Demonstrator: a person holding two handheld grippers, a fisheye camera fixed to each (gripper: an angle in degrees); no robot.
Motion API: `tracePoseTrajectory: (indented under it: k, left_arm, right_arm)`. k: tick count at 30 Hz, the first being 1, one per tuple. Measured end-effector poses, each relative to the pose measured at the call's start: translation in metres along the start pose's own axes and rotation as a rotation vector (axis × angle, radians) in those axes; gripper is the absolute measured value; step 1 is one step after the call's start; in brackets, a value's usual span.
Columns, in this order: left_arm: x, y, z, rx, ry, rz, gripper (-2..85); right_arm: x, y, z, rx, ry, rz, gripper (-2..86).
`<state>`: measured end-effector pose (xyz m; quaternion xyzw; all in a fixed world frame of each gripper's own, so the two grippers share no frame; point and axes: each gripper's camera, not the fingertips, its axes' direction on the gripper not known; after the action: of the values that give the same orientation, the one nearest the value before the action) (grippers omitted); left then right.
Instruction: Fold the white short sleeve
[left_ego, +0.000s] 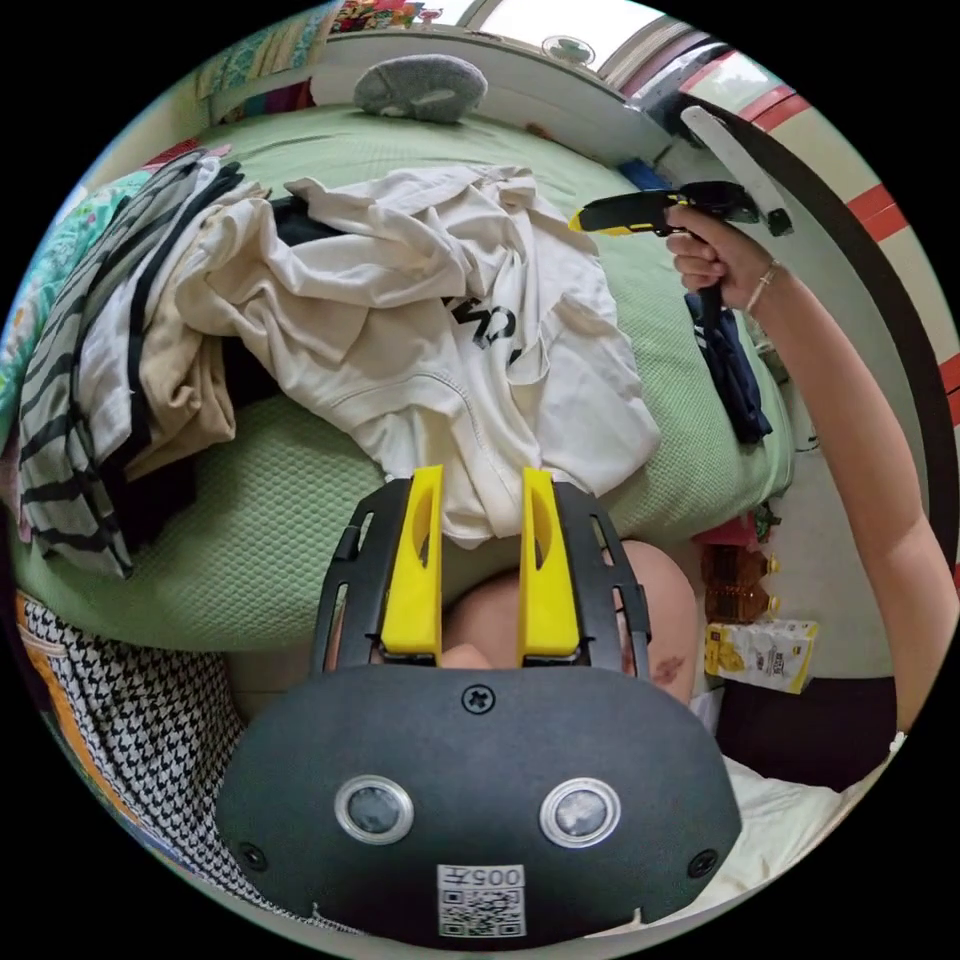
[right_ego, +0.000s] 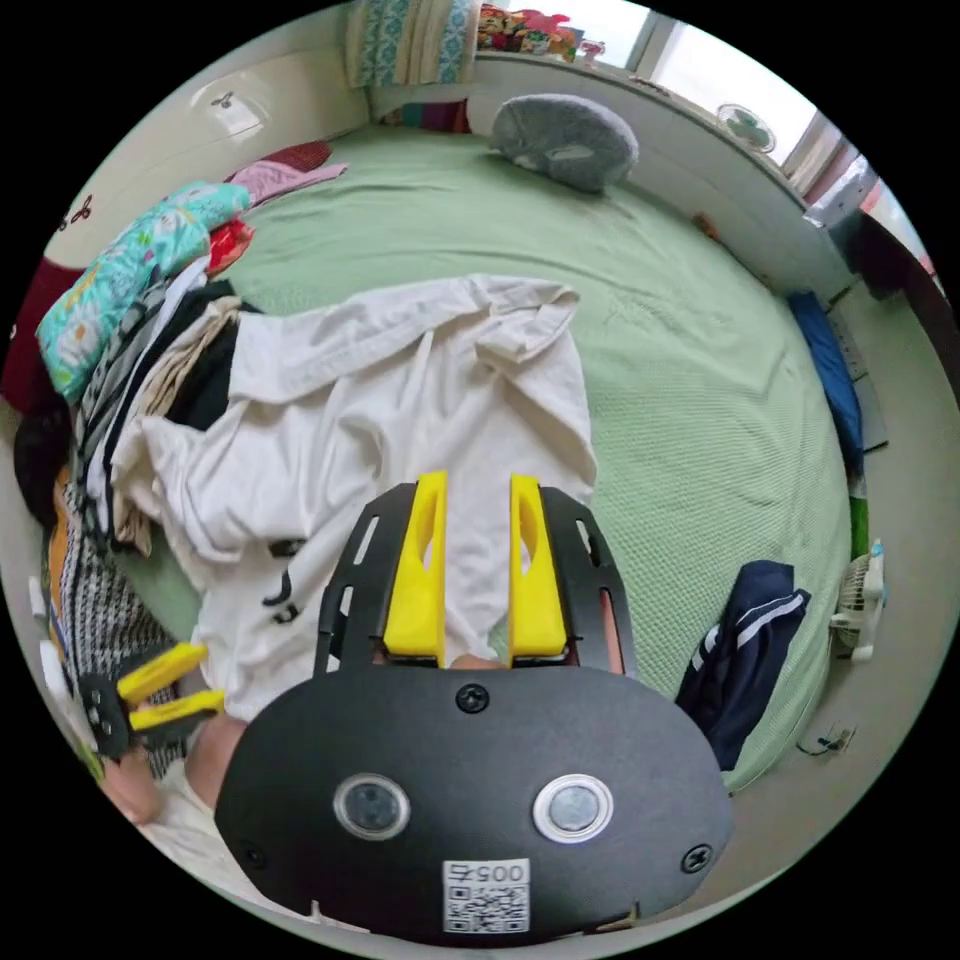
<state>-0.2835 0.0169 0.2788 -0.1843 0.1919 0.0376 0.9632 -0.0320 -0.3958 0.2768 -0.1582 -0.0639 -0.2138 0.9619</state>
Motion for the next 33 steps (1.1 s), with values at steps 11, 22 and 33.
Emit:
tracePoseTrajectory:
  k: [11, 22, 33]
  left_arm:
    - [-0.011, -0.006, 0.003, -0.024, -0.021, 0.025, 4.3]
    - [-0.052, 0.024, -0.088, 0.120, -0.039, -0.092, 1.6]
    - [-0.072, 0.052, -0.129, 0.149, -0.028, -0.106, 1.5]
  right_arm:
    - [-0.046, 0.013, 0.055, -0.043, 0.066, -0.131, 5.2]
    - [-0.080, 0.104, 0.002, -0.085, 0.031, -0.199, -1.6]
    - [-0.138, 0.119, -0.071, 0.042, -0.081, -0.333, 6.3]
